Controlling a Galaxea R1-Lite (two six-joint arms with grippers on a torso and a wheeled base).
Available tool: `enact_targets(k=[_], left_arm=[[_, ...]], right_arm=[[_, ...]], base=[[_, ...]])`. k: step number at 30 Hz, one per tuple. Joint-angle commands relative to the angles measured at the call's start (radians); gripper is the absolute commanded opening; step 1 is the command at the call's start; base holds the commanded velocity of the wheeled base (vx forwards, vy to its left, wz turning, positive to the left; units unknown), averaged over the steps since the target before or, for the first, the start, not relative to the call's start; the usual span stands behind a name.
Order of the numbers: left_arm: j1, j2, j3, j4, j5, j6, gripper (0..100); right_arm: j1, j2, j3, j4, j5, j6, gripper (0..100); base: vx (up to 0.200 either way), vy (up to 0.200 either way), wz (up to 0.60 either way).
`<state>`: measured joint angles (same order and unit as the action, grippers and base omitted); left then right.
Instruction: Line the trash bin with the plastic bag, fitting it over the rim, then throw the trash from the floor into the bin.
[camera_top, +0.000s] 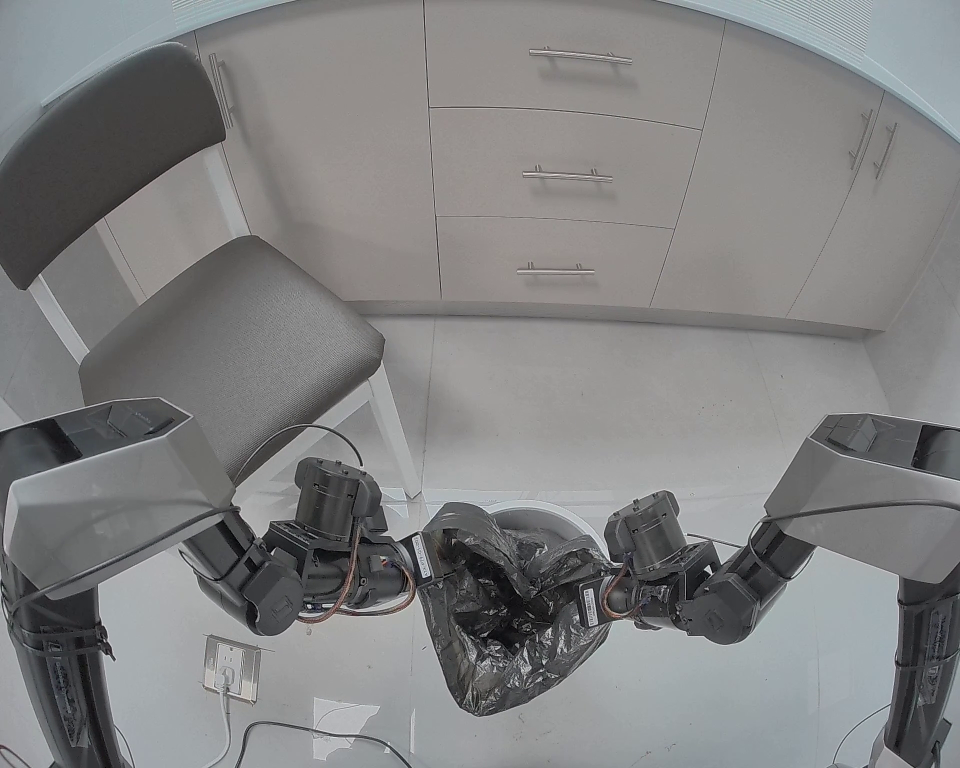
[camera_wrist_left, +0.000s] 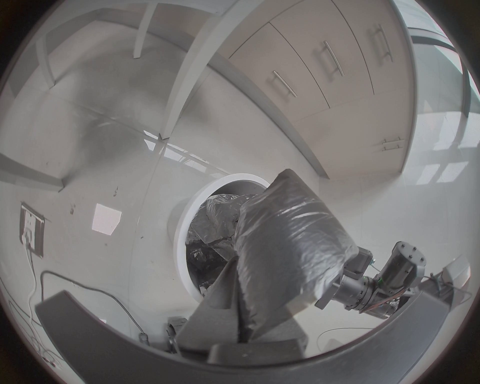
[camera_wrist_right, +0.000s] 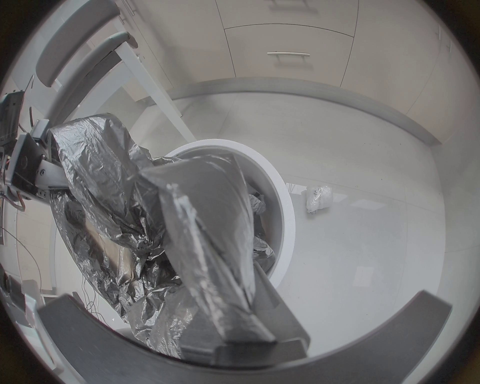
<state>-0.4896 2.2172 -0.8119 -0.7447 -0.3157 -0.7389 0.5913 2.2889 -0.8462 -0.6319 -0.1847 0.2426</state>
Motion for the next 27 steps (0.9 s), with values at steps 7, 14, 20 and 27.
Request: enact_targets(k=[7,14,20,27], left_arm=[[0.0,0.087,0.0,-0.127,0.007,0.053,0],[0.002,0.154,-0.043,-0.143,0.009,0.174,0],[0.002,0.174,-0.067,-0.143,0.009,0.199,0],[0.002,0.174,-0.066,-0.143,0.009,0.201,0]], right_arm=[[-0.014,0.058,0.038,-0.071,-0.027,-0.006,0],[-0.034,0.058,0.056,-0.072,-0.044,-0.011,0],[-0.07,0.058,0.065,-0.072,-0.052,-0.012,0],[-0.077,0.057,0.068,-0.072,-0.059,-0.026,0]], base=[[0.0,0.0,0.0],[0.0,0.0,0.0],[0.0,0.0,0.0],[0.0,0.0,0.0]])
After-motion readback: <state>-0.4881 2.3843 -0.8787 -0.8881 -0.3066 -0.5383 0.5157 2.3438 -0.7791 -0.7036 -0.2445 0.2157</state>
